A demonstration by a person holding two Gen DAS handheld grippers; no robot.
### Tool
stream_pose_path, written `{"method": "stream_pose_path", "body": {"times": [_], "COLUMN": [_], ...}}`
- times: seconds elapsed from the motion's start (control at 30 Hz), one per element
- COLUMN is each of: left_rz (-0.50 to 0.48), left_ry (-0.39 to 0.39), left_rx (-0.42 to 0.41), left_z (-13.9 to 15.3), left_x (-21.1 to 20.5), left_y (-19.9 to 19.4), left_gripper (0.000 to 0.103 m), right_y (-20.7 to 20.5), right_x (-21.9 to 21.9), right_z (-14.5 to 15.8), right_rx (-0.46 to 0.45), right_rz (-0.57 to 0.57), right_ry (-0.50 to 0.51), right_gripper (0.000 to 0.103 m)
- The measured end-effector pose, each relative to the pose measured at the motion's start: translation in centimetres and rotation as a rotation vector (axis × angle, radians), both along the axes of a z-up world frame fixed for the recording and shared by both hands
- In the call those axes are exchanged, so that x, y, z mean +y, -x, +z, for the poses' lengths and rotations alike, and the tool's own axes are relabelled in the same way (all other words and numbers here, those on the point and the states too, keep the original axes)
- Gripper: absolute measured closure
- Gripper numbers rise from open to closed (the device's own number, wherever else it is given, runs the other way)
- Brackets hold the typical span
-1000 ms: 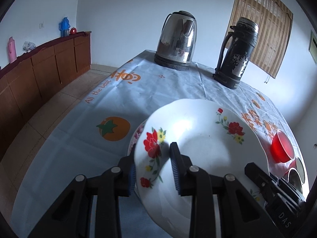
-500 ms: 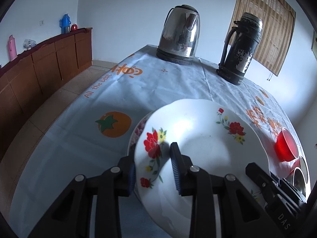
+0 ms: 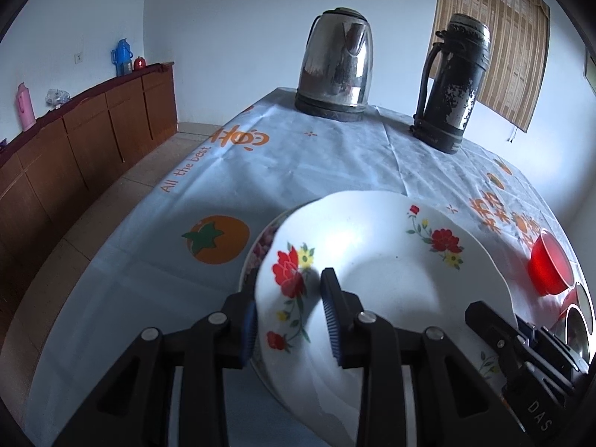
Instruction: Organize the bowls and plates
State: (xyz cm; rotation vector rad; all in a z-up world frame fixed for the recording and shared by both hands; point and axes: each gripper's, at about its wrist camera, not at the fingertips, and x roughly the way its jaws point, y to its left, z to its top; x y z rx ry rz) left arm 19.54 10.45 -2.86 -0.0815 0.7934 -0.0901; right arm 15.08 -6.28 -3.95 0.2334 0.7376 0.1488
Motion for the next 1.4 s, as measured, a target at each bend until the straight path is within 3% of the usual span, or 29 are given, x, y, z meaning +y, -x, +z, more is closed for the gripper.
{"method": "stream_pose_path", "body": {"times": [0.83,1.27,1.4], "left_rz": [-0.002,-0.008,-0.007], "left_ry": [-0.005,-0.008,-0.011], "left_rx": [-0.006,-0.007,-0.007], "left_z": [0.0,0.1,0.1], "left_x": [-0.1,-0.1,-0.1], "left_y": [-0.1,-0.1,-0.1], "left_gripper": [0.071,0.071,0.071], "right_y": [1.8,2.7,2.3], "right_x": [0.0,-2.5,-2.3], "right_z": [1.1,1.8,1.5], "right_rx": [-0.045,-0.081,-0.054], "right_rz": [-0.031,-0.17,-0.191], "right_ry": [0.065,0.022,0.08], "right_gripper": [0.069,0.069,0.069]}}
